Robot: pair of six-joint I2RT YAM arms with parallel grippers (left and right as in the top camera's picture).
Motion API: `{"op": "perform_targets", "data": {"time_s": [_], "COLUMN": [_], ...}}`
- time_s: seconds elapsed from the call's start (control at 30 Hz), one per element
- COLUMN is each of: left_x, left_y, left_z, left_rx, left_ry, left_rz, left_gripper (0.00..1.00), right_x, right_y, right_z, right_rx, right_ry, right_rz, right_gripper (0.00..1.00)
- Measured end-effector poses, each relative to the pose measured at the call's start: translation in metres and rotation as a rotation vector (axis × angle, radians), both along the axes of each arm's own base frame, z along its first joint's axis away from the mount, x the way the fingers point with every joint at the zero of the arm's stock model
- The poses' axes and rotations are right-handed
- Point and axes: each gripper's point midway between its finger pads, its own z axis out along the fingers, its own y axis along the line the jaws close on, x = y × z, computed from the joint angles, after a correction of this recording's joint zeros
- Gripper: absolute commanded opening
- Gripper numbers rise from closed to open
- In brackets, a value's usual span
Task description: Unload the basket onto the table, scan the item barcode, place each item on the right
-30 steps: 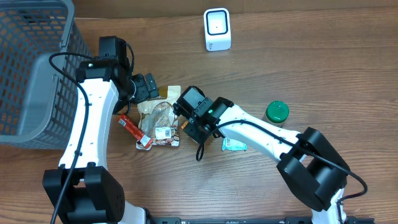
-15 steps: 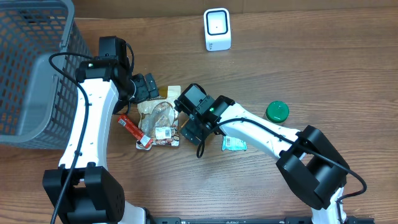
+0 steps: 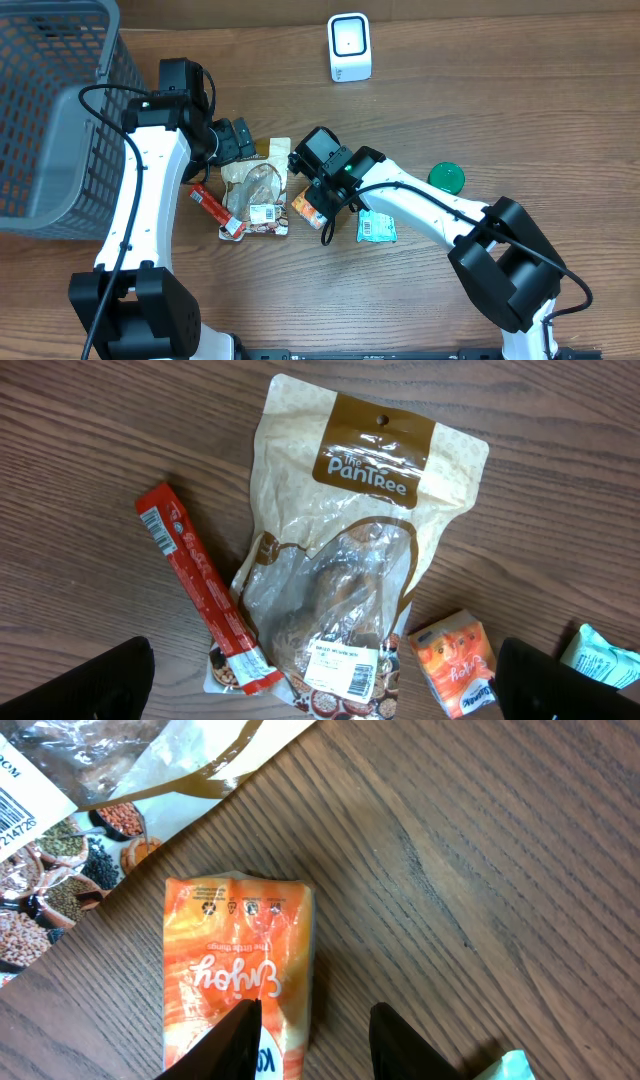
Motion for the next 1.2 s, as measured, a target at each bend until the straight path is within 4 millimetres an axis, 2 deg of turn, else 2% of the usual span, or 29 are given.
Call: {"op": "perform_targets", "data": {"time_s": [0.23,0.43,0.5,0.53,0.6,0.83,0.93,1.03,1.2], "left_x": [0.0,0.0,0.0,0.0,0.0,0.0,0.0,0.0,0.0], "left_y": [0.0,0.0,0.0,0.0,0.0,0.0,0.0,0.0,0.0], "left_z": [0.0,0.0,0.0,0.0,0.0,0.0,0.0,0.0,0.0], "left_rx": [0.0,0.0,0.0,0.0,0.0,0.0,0.0,0.0,0.0], "left_ry": [0.0,0.0,0.0,0.0,0.0,0.0,0.0,0.0,0.0], "left_rz": [0.0,0.0,0.0,0.0,0.0,0.0,0.0,0.0,0.0], "left_gripper": [1.0,1.0,1.0,1.0,1.0,1.0,1.0,1.0,1.0], "right_x": [-0.004,-0.009,-0.01,-0.01,-0.012,-0.013,-0.013,-0.014,-0.018], "right_y": [0.004,0.003,0.004,0.004,0.005,0.006,0.006,0.006,0.005], "right_z": [-0.001,-0.027,-0.028,-0.028,-0.028,-0.028,-0.028,-0.028,-0.028], "right_rx": [0.019,-0.009,-0.005,-0.003,0.003,0.007,0.01,0.012,0.034], "right_ry": [0.025,0.074,0.078,0.08,0.089,0.095,0.1,0.106,0.158], "right_rz": [0.012,0.016,0.019,0.02,0.022,0.023,0.01,-0.007,-0.05], "right_gripper": [0.34,0.31,0.27,0.19,0.16,0.16,0.12,0.04,0.04]}}
